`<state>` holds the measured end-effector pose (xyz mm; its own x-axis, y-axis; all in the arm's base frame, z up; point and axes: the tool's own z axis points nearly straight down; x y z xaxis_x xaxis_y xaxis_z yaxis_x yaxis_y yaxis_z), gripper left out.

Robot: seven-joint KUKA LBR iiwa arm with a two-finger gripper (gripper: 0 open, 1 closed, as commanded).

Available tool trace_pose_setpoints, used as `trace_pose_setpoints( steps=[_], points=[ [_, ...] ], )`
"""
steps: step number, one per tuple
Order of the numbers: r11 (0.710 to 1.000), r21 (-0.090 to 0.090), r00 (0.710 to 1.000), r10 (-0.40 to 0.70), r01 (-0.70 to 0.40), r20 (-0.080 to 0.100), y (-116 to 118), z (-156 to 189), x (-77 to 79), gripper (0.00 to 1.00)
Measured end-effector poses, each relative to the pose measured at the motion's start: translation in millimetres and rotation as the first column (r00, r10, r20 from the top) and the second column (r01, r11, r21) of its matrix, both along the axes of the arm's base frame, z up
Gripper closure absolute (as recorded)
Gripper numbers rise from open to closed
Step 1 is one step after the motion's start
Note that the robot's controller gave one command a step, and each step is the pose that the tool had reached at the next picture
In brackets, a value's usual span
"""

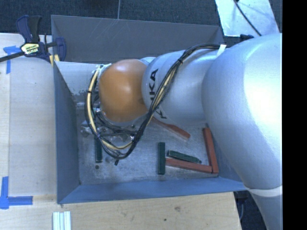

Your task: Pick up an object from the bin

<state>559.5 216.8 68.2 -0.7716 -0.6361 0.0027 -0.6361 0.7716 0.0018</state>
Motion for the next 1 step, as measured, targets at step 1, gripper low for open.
trace_pose_setpoints(
  steps=[1],
  points=[
    [0.944, 0.002, 0.944, 0.331, -0.331, 0.009, 9.9, 32.9, -13.1, 0.0]
  ],
)
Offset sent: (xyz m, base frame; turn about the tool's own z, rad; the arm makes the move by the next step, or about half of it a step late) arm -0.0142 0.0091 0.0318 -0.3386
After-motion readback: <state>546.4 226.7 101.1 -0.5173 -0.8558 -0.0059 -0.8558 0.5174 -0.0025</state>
